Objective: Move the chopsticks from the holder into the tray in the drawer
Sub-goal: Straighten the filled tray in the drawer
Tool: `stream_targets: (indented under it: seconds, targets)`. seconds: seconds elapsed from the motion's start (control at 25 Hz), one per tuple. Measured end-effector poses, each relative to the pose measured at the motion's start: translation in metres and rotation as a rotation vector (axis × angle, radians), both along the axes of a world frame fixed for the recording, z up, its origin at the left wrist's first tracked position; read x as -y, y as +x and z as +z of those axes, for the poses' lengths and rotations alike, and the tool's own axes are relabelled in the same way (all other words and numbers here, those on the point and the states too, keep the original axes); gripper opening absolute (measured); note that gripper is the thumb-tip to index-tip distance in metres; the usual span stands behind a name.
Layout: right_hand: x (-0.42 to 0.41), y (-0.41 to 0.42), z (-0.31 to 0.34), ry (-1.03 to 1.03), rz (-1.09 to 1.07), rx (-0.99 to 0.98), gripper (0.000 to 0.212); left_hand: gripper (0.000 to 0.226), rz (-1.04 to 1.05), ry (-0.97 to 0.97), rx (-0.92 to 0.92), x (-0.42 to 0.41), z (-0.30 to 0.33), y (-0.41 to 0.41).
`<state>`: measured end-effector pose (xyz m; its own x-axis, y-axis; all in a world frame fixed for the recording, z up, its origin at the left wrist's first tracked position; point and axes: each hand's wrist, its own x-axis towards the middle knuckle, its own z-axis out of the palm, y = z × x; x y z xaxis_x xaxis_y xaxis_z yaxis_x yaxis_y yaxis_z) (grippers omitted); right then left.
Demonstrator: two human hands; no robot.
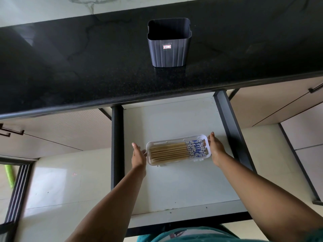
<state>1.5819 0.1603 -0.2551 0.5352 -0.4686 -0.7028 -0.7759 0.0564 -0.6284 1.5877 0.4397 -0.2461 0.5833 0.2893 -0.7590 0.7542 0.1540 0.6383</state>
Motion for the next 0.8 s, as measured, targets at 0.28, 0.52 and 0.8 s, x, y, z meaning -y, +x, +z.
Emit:
stream_targets:
  seconds: [0.28, 0.52, 0.8]
  targets:
    - [0.001, 0.002, -0.008, -0.142, 0.093, -0.019, 0.062, 0.087, -0.121, -0.026, -0.030, -0.002, 0.006, 0.009]
    - [-0.001, 0.003, -0.001, -0.241, 0.165, -0.049, 0.061, 0.084, -0.071, 0.103, -0.116, 0.008, 0.005, 0.010]
    - [0.005, -0.006, 0.008, -0.358, 0.222, -0.182, 0.078, 0.079, -0.142, 0.290, -0.158, 0.014, 0.001, -0.005]
